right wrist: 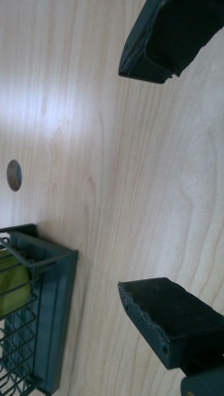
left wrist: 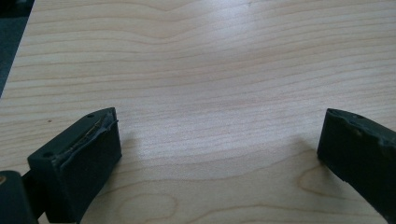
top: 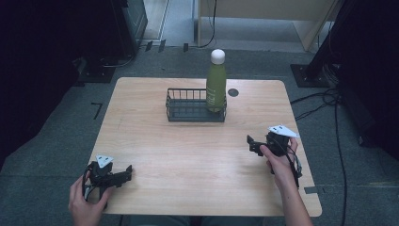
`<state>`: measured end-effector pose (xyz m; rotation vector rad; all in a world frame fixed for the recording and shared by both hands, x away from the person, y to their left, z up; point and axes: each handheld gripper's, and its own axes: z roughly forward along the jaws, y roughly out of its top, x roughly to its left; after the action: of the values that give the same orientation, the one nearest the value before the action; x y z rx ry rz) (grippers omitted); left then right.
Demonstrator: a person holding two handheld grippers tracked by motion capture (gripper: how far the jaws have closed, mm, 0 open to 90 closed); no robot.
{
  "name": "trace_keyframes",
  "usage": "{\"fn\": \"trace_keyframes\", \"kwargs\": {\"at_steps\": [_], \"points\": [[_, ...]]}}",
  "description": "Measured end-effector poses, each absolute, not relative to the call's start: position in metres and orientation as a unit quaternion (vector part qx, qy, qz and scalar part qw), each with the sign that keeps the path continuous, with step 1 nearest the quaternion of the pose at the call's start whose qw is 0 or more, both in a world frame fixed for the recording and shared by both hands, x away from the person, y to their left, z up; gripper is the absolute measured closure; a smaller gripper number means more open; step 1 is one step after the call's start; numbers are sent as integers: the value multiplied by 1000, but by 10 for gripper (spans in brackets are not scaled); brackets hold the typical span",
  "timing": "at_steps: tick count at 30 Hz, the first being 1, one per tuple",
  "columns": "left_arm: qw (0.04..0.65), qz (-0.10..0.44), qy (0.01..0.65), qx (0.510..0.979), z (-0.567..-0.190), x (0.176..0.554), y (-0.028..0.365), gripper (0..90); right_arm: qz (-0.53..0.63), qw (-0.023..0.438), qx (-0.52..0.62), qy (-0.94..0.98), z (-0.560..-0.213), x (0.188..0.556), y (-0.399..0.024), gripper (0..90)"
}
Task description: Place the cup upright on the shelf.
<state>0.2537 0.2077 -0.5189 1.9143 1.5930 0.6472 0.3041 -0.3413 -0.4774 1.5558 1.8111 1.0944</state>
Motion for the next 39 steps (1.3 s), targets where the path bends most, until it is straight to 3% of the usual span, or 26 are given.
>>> {"fn": "trace_keyframes", "kwargs": {"at_steps": [39], "points": [[281,242,595,713,-519,254,208,0,350,257,620,654,-517,224,-403,1]]}}
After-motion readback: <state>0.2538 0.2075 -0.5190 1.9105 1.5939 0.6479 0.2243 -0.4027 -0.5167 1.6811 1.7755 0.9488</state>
